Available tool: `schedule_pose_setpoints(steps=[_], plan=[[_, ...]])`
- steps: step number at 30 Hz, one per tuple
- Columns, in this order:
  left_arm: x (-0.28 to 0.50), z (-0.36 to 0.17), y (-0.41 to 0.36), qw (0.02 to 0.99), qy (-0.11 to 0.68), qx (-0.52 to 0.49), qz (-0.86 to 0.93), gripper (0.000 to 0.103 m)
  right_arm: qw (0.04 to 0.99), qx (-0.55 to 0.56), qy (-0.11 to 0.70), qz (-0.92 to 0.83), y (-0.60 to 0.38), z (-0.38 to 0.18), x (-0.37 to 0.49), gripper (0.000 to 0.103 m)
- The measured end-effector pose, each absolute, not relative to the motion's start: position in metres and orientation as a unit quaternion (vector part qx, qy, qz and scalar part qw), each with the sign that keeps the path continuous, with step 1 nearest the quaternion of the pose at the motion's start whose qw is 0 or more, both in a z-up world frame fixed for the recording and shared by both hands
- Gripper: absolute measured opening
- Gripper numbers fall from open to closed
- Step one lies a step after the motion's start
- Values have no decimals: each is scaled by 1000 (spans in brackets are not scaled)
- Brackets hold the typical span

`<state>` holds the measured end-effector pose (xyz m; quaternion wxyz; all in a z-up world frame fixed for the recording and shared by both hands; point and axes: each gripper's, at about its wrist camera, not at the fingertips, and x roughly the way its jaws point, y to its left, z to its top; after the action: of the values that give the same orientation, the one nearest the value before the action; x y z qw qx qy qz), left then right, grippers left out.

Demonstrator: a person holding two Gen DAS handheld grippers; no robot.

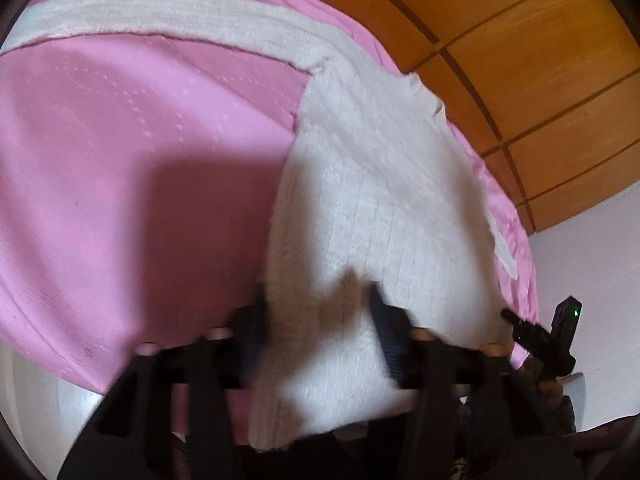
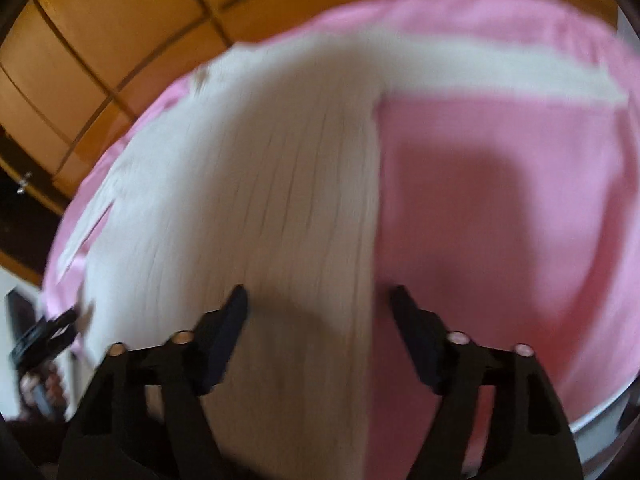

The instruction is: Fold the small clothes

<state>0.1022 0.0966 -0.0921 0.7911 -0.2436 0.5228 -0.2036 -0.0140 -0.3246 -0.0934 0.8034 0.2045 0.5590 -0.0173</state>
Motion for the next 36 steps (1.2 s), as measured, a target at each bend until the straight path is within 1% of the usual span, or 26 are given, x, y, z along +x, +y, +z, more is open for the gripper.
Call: schedule_pose_setpoints(steps=[1, 2, 3, 4, 5, 7, 10, 13, 14, 15, 17, 18, 19, 20, 21, 23, 24, 25, 26, 27, 28, 30, 31, 36], plan=[[100, -96, 95, 792, 525, -237, -204, 13, 796, 205, 569, -6, -317, -97, -22, 55], [93, -102, 92, 792, 528, -230, -203, 7, 795, 194, 574, 1, -309, -99, -27, 43], [91, -102, 92, 792, 528, -230, -203, 6, 797, 170, 579, 6, -298, -99, -31, 23], [87, -101, 91, 792, 525, -234, -205, 6, 797, 158, 583, 7, -293, -98, -32, 14], [84, -98, 92, 794, 520, -237, -207, 5, 798, 163, 580, 9, -295, -94, -33, 7], [75, -88, 95, 798, 510, -238, -217, 5, 807, 159, 569, 10, -299, -81, -36, 6], [62, -81, 97, 797, 512, -230, -224, 5, 813, 137, 566, 12, -305, -66, -43, 6], [58, -94, 92, 795, 534, -204, -204, 5, 793, 137, 594, 11, -315, -80, -47, 6], [60, -99, 90, 793, 544, -194, -194, 7, 791, 132, 598, 10, -315, -84, -48, 6], [62, -103, 89, 794, 552, -187, -170, 13, 787, 130, 603, 12, -312, -90, -46, 6], [64, -101, 89, 792, 552, -190, -179, 20, 788, 131, 601, 9, -310, -92, -43, 6], [64, -96, 89, 799, 543, -186, -182, 30, 786, 140, 602, 13, -311, -91, -43, 6], [64, -87, 91, 806, 532, -181, -185, 36, 785, 147, 602, 17, -313, -90, -42, 8], [65, -80, 93, 813, 523, -178, -183, 45, 785, 149, 601, 19, -316, -87, -42, 20], [66, -72, 95, 822, 512, -174, -178, 48, 787, 149, 598, 15, -323, -84, -44, 31], [73, -54, 95, 837, 489, -168, -177, 52, 800, 163, 577, 3, -337, -72, -44, 33], [77, -49, 94, 842, 483, -167, -174, 56, 804, 175, 568, -3, -343, -68, -43, 33], [82, -45, 91, 847, 476, -164, -169, 58, 810, 194, 553, -15, -356, -63, -41, 36], [87, -41, 84, 851, 471, -159, -168, 60, 816, 213, 536, -33, -371, -58, -40, 48], [95, -39, 76, 854, 468, -155, -168, 60, 820, 229, 522, -49, -384, -55, -40, 51], [98, -38, 71, 854, 467, -154, -169, 61, 822, 249, 507, -68, -401, -53, -38, 51], [109, -38, 55, 853, 465, -152, -180, 68, 821, 278, 487, -104, -432, -53, -31, 51], [116, -37, 42, 855, 462, -147, -184, 69, 822, 292, 474, -121, -448, -54, -29, 51], [133, -42, -1, 846, 471, -131, -212, 72, 798, 368, 421, -224, -539, -69, -10, 50]])
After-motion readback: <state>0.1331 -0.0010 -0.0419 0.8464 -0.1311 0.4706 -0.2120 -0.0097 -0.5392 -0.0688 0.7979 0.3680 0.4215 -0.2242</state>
